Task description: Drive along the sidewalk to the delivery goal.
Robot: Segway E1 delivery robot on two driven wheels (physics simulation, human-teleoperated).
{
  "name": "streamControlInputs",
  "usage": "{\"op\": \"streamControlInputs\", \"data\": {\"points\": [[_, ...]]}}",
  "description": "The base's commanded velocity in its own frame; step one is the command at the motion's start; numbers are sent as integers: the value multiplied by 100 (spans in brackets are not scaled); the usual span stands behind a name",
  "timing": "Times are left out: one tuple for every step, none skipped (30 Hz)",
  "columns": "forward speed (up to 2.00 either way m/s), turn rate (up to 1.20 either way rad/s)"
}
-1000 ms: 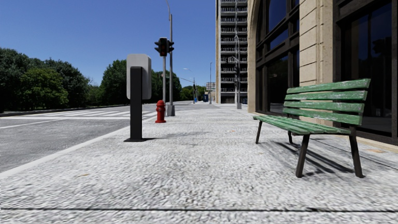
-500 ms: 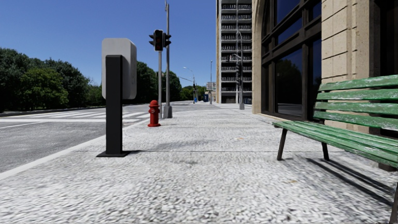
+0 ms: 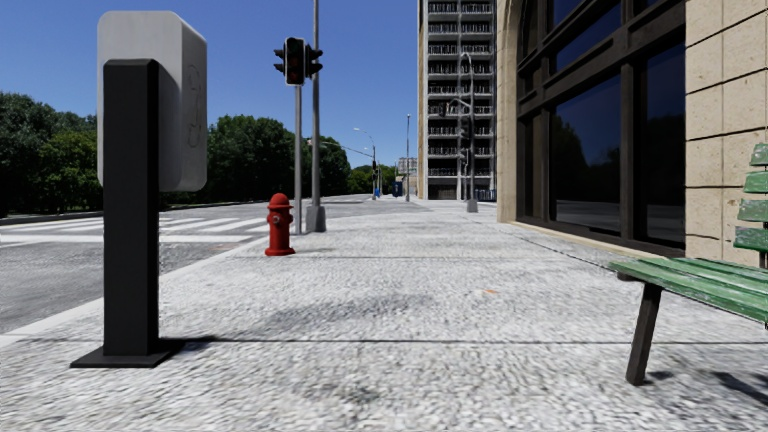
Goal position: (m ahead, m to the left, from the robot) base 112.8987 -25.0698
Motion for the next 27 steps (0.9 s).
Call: {"op": "streamControlInputs", "data": {"points": [[200, 0], [200, 0], [200, 0], [200, 0], [200, 0], [200, 0], [200, 0], [200, 0], [200, 0], [200, 0], [200, 0], [200, 0], [200, 0], [200, 0], [200, 0], [200, 0], [200, 0], [200, 0], [200, -3], [200, -6], [200, -6], [200, -14], [200, -21], [200, -21], [200, -27], [200, -31], [200, -32]]}}
